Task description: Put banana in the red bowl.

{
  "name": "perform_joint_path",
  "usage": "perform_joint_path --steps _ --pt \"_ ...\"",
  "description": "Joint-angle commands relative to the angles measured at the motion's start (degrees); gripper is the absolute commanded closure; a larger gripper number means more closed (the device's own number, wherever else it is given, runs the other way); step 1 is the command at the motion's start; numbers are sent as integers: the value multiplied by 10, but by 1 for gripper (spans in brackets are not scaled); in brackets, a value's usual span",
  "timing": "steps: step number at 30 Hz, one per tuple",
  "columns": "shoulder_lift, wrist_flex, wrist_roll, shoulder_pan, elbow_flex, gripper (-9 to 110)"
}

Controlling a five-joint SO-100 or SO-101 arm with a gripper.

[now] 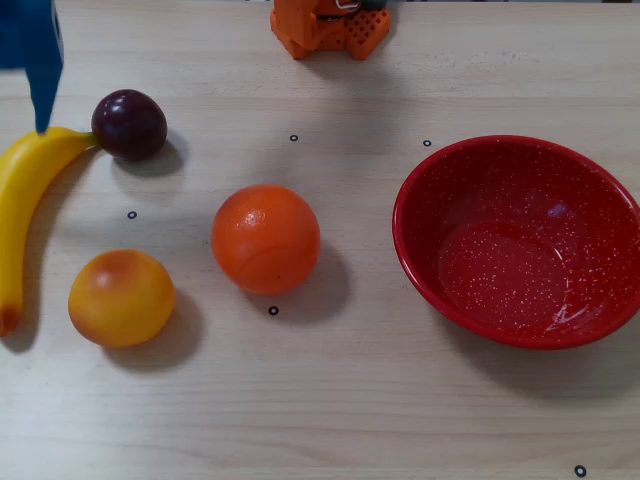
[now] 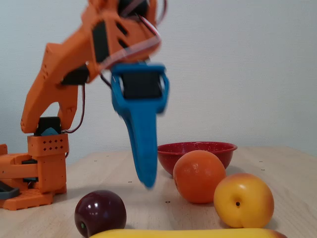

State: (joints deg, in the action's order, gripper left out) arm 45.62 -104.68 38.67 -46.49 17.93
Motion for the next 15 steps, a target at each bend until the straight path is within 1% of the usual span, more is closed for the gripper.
perform_joint_path --steps 1,6,15 --pt "18 -25 23 11 -68 76" --pt "-30 -9 35 7 -87 74" --pt "-61 64 28 -6 -83 74"
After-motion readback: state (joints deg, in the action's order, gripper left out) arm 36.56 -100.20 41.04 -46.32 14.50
